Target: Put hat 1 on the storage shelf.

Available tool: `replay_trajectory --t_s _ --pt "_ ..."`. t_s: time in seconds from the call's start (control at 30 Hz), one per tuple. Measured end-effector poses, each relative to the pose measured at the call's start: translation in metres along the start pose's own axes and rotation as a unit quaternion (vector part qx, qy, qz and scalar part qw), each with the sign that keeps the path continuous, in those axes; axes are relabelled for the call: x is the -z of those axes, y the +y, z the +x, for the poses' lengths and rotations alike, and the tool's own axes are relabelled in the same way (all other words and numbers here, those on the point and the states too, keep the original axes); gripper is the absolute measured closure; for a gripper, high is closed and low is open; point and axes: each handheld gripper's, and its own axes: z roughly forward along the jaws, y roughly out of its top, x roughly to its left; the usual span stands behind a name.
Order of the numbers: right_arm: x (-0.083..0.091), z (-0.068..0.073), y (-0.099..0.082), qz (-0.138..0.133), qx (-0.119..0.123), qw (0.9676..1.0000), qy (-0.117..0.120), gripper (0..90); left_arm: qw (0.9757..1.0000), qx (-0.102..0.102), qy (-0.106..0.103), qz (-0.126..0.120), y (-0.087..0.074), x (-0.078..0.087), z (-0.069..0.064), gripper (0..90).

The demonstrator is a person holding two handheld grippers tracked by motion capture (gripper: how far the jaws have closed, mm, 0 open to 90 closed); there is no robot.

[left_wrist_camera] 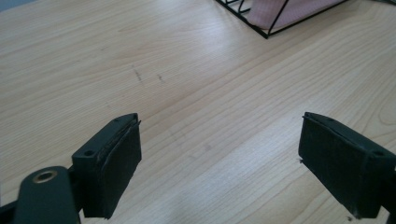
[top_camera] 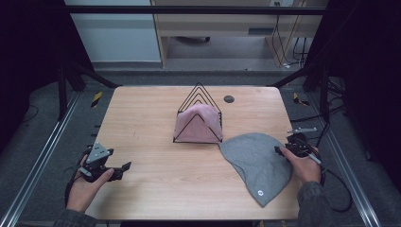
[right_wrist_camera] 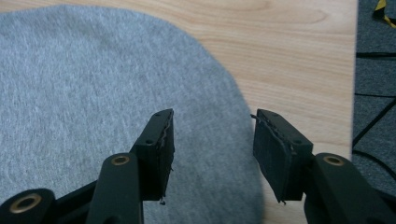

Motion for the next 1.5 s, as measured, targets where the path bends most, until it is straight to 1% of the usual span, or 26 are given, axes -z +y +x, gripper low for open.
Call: replay_trajectory --t_s 0.03,0.1,0.17,0.3,0.47,0.57,0.6,0.63,0.7,0.73,0.77,0.8,0.83,0.9,0.93,1.0,1.1,1.2,1.23,1.27,1.3,1.33,1.37,1.4,1.43,1.5 --pt "0.0 0.0 0.0 0.0 0.001 1.0 0.0 47.3 1.0 0.008 0.002 -0.001 -0.002 0.001 0.003 12.7" --pt "0.001 0.0 -0.001 0.001 0.001 1.0 -0.002 47.2 0.9999 0.012 0.001 -0.001 -0.003 0.001 0.005 12.7" --pt "0.002 -0.002 -0.002 -0.004 -0.006 1.0 -0.004 47.3 0.9999 0.017 0.0 -0.001 -0.003 0.0 0.007 12.7" --pt "0.005 -0.006 -0.008 -0.004 -0.013 0.9999 -0.007 47.2 0.9999 0.013 -0.001 0.002 -0.003 0.0 0.006 12.7" --pt "0.005 -0.008 -0.019 -0.002 -0.024 0.9997 -0.002 47.7 0.9999 0.013 -0.001 0.001 -0.003 0.0 0.007 12.8" --pt "0.006 -0.007 -0.023 -0.006 -0.021 0.9998 -0.002 48.6 0.9999 0.015 -0.006 -0.002 -0.004 0.001 0.008 12.9" --pt "0.006 -0.007 -0.024 -0.006 -0.015 0.9999 -0.002 49.3 0.9999 0.016 -0.007 -0.003 -0.004 0.001 0.008 13.0" --pt "0.006 -0.006 -0.024 -0.007 -0.01 0.9999 -0.001 51.0 0.9998 0.018 -0.006 -0.003 -0.004 0.001 0.009 13.0" --pt "0.007 -0.005 -0.025 -0.006 -0.002 1.0 0.0 57.1 0.9998 0.017 -0.006 0.001 -0.004 0.001 0.009 13.1" --pt "0.007 -0.005 -0.025 -0.006 -0.002 1.0 0.0 57.1 0.9998 0.017 -0.006 0.001 -0.004 0.001 0.009 13.2" --pt "0.007 -0.005 -0.025 -0.007 0.0 1.0 0.001 61.1 0.9998 0.017 -0.005 0.003 -0.005 0.0 0.009 13.2" --pt "0.008 -0.004 -0.024 -0.006 0.003 0.9999 0.01 69.1 0.9998 0.019 -0.007 0.006 -0.005 -0.001 0.009 13.2" --pt "0.008 -0.004 -0.024 -0.006 0.003 0.9999 0.01 69.1 0.9998 0.019 -0.007 0.006 -0.005 -0.001 0.009 13.3" --pt "0.007 -0.002 -0.023 -0.005 0.012 0.9997 0.019 79.4 0.9997 0.02 -0.006 0.008 -0.006 -0.002 0.009 13.3" --pt "0.007 -0.002 -0.023 -0.004 0.012 0.9997 0.021 82.2 0.9997 0.02 -0.005 0.012 -0.006 -0.002 0.009 13.3" --pt "0.007 0.0 -0.021 -0.001 0.013 0.9996 0.024 85.0 0.9996 0.022 -0.007 0.014 -0.007 -0.002 0.01 13.3" --pt "0.009 0.001 -0.02 -0.002 0.008 0.9995 0.029 85.6 0.9995 0.026 -0.009 0.014 -0.007 -0.003 0.01 13.2" --pt "0.017 0.004 -0.015 -0.016 0.014 0.9991 0.036 85.8 0.9995 0.025 -0.01 0.017 -0.007 -0.005 0.009 13.2" --pt "0.028 0.01 -0.01 -0.034 0.025 0.9983 0.04 86.0 0.9994 0.021 -0.014 0.022 -0.008 -0.007 0.008 13.1" --pt "0.028 0.01 -0.01 -0.034 0.025 0.9983 0.04 86.0 0.9994 0.021 -0.014 0.022 -0.008 -0.007 0.008 13.1" --pt "0.042 0.021 -0.003 -0.056 0.046 0.9961 0.051 86.2 0.9994 0.019 -0.014 0.026 -0.008 -0.007 0.008 13.0" --pt "0.042 0.021 -0.003 -0.056 0.046 0.9961 0.051 86.2 0.9994 0.019 -0.014 0.025 -0.008 -0.007 0.008 13.0" --pt "0.058 0.035 0.006 -0.077 0.073 0.9926 0.058 86.3 0.9994 0.017 -0.015 0.027 -0.008 -0.007 0.008 12.9" --pt "0.058 0.035 0.006 -0.077 0.073 0.9926 0.058 86.3 0.9994 0.017 -0.015 0.027 -0.008 -0.007 0.008 12.8" --pt "0.075 0.05 0.014 -0.099 0.098 0.9879 0.068 86.3 0.9993 0.015 -0.018 0.028 -0.008 -0.008 0.007 12.8" --pt "0.092 0.064 0.023 -0.122 0.119 0.9822 0.079 86.3 0.9992 0.014 -0.021 0.03 -0.008 -0.009 0.006 12.7"
